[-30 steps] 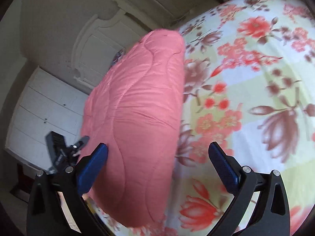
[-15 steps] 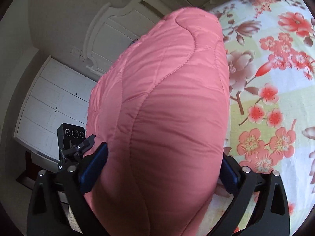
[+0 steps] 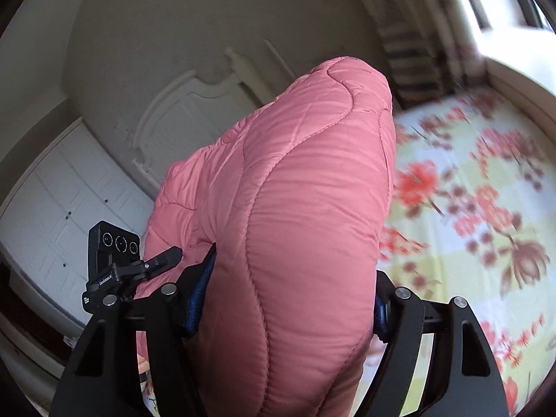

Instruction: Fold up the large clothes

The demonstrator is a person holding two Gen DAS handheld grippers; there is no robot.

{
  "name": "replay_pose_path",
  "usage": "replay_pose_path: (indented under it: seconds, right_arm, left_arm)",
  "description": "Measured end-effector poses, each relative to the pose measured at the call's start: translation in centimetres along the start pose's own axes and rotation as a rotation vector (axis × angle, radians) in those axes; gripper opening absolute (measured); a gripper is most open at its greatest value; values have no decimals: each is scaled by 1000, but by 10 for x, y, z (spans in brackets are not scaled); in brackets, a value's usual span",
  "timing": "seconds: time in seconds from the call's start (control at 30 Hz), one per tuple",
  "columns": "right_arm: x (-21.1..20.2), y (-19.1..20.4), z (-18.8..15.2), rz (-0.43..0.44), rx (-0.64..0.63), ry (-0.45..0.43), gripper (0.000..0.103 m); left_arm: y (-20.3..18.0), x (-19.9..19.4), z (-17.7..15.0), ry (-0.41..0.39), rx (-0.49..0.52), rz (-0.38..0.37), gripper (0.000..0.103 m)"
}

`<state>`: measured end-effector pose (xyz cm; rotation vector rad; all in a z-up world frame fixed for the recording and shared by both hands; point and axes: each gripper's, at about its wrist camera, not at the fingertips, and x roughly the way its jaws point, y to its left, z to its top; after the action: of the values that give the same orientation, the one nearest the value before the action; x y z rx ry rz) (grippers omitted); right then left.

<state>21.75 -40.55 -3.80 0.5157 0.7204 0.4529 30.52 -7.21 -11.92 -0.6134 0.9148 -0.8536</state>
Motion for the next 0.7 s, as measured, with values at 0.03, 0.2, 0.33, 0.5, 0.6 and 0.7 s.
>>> replay_pose_path:
  seconds: [0.03,0.2,0.33,0.5,0.6,0.7]
  right_arm:
    - [5,-13,-5,-19,34,25,76]
    - [21,-47,-26,-42,155,76,88]
    - [-14,3,-10,-232,13,-51,91]
    - [-17,103,-27,-250,-349,-123,91]
    - [30,122,-69,-356,-504,5,93]
    - [63,127,-110,-543,-678,0,96]
  left_arm:
    - [6,11,-3,21,-18,25,62]
    - [25,17,-16,19,-75,20,71]
    - [13,15,-15,18,-53,67,74]
    - [6,9,-25,-11,-40,90,76]
    - [-3,1,-32,-15,-22,126,80]
    - [-36,-12,-29,-28,58,275,80]
